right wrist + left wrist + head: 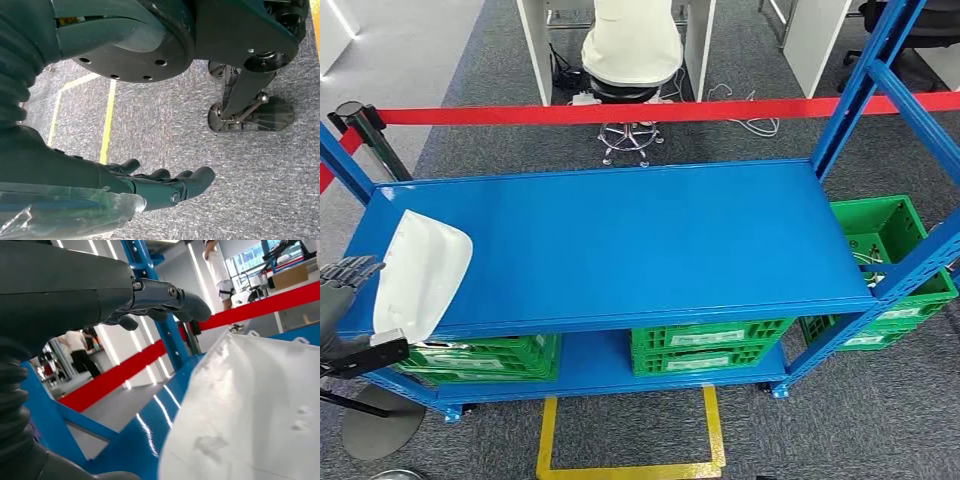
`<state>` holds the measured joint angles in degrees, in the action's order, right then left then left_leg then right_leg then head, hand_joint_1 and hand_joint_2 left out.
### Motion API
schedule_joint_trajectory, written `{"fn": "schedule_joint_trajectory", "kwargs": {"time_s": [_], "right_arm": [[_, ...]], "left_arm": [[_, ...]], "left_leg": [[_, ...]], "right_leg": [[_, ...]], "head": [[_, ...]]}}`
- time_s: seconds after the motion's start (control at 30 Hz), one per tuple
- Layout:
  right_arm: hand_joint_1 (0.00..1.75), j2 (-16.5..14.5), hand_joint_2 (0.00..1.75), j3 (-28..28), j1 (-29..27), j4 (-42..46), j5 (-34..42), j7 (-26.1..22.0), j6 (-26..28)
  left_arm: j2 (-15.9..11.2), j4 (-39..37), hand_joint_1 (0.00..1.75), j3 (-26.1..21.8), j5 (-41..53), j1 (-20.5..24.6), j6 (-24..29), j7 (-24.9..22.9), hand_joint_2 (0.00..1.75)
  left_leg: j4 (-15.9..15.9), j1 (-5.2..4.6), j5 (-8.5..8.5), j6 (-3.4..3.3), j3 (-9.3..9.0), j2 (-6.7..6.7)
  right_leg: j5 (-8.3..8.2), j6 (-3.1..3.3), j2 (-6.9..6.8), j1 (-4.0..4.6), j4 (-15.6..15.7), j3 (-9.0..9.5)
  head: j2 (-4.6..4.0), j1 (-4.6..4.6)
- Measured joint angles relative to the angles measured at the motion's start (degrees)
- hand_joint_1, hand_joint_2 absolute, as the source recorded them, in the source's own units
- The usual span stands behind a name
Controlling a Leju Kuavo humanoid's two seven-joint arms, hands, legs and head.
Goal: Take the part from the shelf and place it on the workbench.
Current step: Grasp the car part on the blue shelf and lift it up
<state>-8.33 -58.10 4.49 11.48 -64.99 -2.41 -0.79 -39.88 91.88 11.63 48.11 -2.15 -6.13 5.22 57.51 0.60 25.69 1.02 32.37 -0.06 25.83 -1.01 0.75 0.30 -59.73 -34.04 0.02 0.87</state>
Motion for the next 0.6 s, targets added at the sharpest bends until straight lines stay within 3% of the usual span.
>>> {"fn": "schedule_joint_trajectory", "kwargs": {"time_s": [0.57, 0.6], "right_arm": [[0.0, 0.0, 1.75, 0.0, 0.2, 0.0, -0.4, -0.2, 0.0], [0.0, 0.0, 1.75, 0.0, 0.2, 0.0, -0.4, -0.2, 0.0]], "left_arm": [[3.7, -7.0, 0.0, 3.9, -3.6, 6.0, -2.3, 0.7, 1.75], [3.8, -7.4, 0.21, 4.1, -3.7, 6.2, -2.3, 0.5, 1.75]], "left_leg": [[0.0, 0.0, -0.01, 0.01, 0.0, 0.0], [0.0, 0.0, -0.01, 0.01, 0.0, 0.0]], "right_leg": [[-0.01, 0.01, 0.01, 0.0, 0.0, -0.01], [-0.01, 0.01, 0.01, 0.0, 0.0, -0.01]], "head": [[0.01, -0.01], [0.01, -0.01]]}}
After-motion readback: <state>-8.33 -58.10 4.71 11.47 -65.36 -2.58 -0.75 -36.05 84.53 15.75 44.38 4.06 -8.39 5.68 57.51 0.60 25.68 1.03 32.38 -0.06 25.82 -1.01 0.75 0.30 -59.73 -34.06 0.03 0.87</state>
